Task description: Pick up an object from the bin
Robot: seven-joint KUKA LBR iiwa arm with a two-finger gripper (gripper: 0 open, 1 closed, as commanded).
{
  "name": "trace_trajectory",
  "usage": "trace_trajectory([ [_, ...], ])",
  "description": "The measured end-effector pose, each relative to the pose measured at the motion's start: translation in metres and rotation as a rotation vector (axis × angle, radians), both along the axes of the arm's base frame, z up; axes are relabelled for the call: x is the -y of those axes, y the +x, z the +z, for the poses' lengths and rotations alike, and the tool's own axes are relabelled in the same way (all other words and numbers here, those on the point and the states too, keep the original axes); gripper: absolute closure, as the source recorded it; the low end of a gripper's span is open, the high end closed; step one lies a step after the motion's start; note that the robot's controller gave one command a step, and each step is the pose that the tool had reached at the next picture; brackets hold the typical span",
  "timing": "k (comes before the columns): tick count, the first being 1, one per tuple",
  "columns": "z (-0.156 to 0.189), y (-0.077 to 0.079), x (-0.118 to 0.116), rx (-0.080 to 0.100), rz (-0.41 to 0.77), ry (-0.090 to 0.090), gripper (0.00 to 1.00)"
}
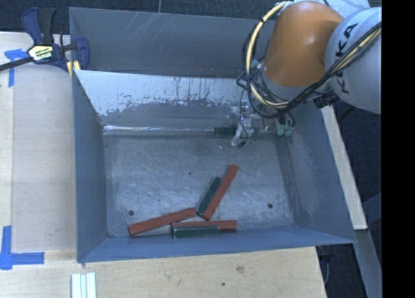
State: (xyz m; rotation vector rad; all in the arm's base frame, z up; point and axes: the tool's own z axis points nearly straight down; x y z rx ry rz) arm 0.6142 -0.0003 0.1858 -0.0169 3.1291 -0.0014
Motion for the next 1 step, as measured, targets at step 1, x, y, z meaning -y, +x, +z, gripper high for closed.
trace_trajectory([
  [1, 0.0542, 0.0026, 0.0093, -0.001, -0.058, 0.001, 1.00],
])
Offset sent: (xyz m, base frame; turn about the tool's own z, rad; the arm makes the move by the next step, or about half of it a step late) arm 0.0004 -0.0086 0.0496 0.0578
